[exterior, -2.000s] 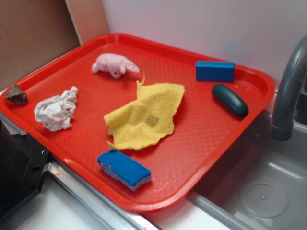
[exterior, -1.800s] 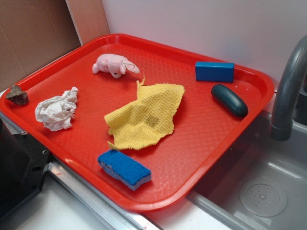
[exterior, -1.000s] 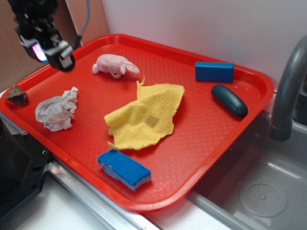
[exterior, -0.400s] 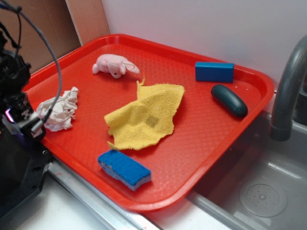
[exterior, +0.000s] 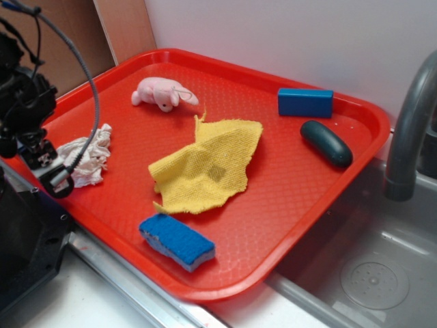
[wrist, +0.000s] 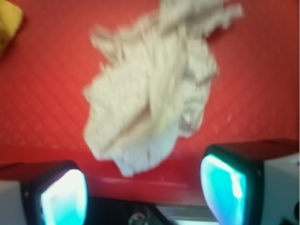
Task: Grab the white paper.
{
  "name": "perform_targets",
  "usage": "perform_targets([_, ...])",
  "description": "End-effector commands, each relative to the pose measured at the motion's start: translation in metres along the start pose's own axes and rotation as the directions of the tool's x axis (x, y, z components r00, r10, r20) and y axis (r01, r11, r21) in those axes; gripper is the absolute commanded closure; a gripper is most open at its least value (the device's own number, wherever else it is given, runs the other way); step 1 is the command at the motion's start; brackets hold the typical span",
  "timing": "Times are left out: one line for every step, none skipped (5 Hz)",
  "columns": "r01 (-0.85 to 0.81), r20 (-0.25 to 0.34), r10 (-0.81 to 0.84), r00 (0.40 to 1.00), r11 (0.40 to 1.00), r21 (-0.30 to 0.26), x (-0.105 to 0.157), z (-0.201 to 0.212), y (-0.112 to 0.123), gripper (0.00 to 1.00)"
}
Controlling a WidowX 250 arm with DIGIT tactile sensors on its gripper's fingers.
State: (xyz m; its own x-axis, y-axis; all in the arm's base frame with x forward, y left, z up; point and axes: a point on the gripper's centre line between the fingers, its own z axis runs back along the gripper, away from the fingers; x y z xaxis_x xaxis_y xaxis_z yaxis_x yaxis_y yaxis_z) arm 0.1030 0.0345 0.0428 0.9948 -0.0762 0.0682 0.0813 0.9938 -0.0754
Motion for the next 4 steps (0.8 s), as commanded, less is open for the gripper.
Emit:
perform_targets([0.012,-0.062,-0.008,0.998,0.999,0.052,0.05,0.005,-0.003,0.0])
perform_targets([0.013,-0.095,-0.008,0.995,0.998,0.057,0.075,-0.01,-0.003,0.0])
perform_targets([-0.007,-0.124,0.015,0.992,0.998,0.065,0.096,-0.021,0.001,0.53])
perform_targets([-0.022,-0.107,0.028,0.994,0.998,0.06,0.102,-0.015,0.002,1.0])
